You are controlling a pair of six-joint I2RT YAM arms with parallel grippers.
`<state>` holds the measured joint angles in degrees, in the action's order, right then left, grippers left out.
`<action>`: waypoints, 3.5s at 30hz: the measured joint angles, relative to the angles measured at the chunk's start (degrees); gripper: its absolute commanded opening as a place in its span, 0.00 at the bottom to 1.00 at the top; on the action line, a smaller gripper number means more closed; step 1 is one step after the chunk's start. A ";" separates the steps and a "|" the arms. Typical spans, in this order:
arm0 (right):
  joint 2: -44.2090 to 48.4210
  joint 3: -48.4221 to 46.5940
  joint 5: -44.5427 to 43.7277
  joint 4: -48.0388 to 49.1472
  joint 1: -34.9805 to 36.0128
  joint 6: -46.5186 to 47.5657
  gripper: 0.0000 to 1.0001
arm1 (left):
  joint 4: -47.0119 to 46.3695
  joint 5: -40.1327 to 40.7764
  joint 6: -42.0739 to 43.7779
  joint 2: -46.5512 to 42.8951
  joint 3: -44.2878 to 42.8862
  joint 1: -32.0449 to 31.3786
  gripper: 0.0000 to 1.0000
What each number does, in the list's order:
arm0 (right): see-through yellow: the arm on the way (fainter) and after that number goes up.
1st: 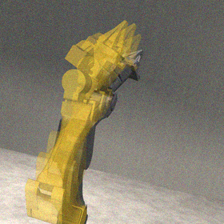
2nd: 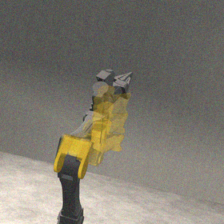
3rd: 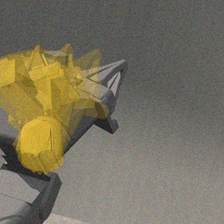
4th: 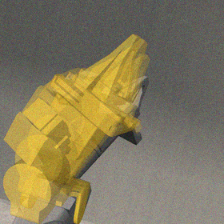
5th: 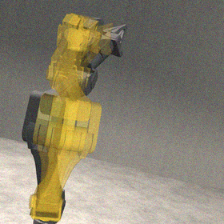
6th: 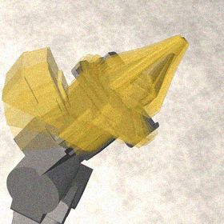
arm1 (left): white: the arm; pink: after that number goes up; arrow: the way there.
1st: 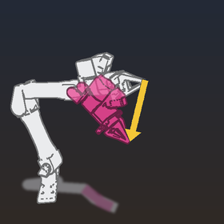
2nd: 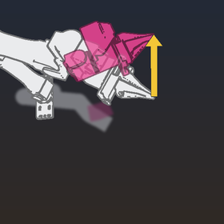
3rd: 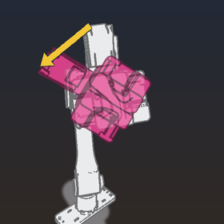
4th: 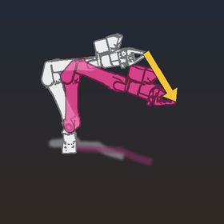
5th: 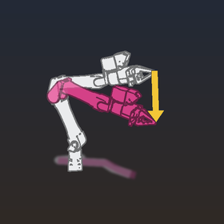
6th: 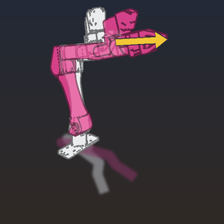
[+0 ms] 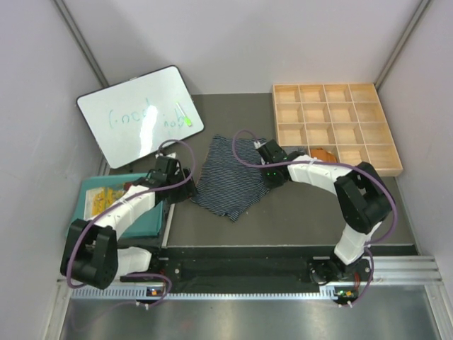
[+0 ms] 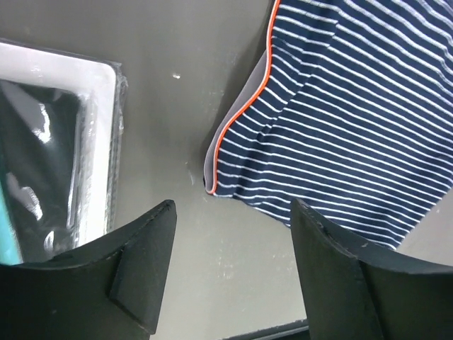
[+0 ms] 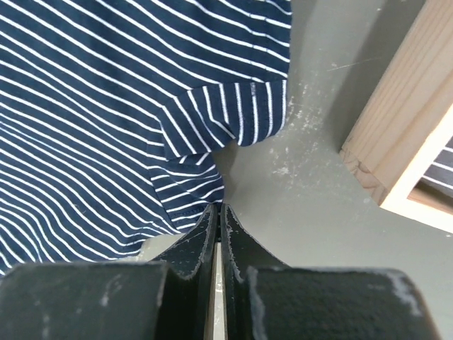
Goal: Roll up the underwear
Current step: Move the underwear to the center of the board, then fold the underwear at the center of the board.
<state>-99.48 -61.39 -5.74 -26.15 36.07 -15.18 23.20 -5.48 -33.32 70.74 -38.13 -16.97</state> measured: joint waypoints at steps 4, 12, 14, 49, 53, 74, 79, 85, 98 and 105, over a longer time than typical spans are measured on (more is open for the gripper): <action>0.17 0.00 1.62 0.26 0.00 -0.31 0.27 | -2.67 -1.11 -1.29 2.95 2.08 0.00 0.64; 5.03 0.42 3.82 0.33 1.14 -0.37 0.51 | -5.90 -0.90 -2.78 4.52 3.67 0.02 0.59; 7.74 1.18 3.91 0.39 2.93 -0.52 0.51 | -7.15 -0.92 -3.08 4.52 4.11 0.02 0.51; -3.98 -1.90 -0.94 4.07 26.45 -13.88 0.00 | -12.98 -1.73 -4.17 6.25 6.01 0.07 0.00; -3.39 -2.12 -3.69 0.96 26.45 -13.51 0.07 | -12.92 -1.70 -4.04 6.21 6.01 0.07 0.00; 5.95 2.45 -7.15 -3.50 31.71 -12.07 0.50 | -7.96 -1.62 -3.91 -0.11 7.58 0.07 0.00; 0.66 2.49 -7.87 -0.83 31.71 -12.41 0.50 | -7.80 -1.68 -3.93 -0.11 7.58 0.07 0.00; -0.48 2.34 -9.62 2.21 31.71 -12.39 0.31 | -7.41 -1.66 -3.93 -0.11 7.58 0.07 0.00; -0.31 0.74 -10.49 -4.24 33.62 -9.49 0.00 | -1.42 0.09 -3.89 -7.26 7.41 0.07 0.00; 4.39 -2.56 -6.40 -15.72 37.99 -8.81 0.00 | 7.74 -0.42 -4.15 -17.53 4.74 0.00 0.00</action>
<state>-95.09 -63.94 -12.14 -41.87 74.06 -23.99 30.94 -5.89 -37.47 53.21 -33.39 -16.97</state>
